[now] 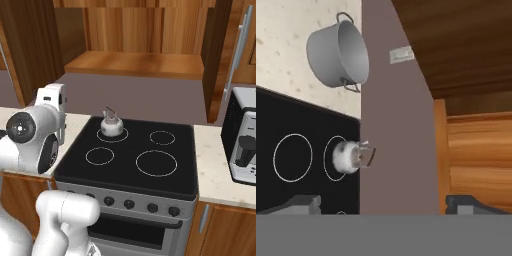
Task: Pick the kettle from the cabinet and place it on a stove burner. Then pick the pot from the counter and place it on another stove burner. Finally, turn both burners on.
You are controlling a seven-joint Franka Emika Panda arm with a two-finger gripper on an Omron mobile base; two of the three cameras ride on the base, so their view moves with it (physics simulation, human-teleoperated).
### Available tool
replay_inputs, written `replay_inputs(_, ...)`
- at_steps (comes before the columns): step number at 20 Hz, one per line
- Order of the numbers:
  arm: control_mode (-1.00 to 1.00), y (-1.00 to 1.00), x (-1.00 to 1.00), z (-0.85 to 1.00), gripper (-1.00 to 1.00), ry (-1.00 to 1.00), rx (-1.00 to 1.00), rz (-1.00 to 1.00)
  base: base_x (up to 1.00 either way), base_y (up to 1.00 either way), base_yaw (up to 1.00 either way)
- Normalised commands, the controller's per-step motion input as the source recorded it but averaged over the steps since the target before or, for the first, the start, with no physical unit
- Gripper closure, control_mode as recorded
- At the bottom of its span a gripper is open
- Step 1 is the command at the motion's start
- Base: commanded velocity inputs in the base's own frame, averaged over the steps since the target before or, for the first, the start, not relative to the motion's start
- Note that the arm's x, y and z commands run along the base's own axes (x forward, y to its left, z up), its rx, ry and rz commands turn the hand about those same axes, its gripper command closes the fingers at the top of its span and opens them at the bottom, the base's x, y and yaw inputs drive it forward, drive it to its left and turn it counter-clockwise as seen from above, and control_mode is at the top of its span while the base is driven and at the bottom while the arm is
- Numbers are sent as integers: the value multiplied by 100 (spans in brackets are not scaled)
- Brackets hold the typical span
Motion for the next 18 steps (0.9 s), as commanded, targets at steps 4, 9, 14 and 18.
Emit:
replay_inputs(4, -100, 25, -39, 1, -100, 9, -18, -16, 0, 0, 0)
replay_inputs(9, -100, 34, -27, 0, -100, 17, -18, -16, 0, 0, 0)
replay_inputs(14, -100, 37, -4, -10, -100, 20, -16, -9, 0, 0, 0)
replay_inputs(18, -100, 34, 0, -12, -100, 13, -11, -5, 0, 0, 0)
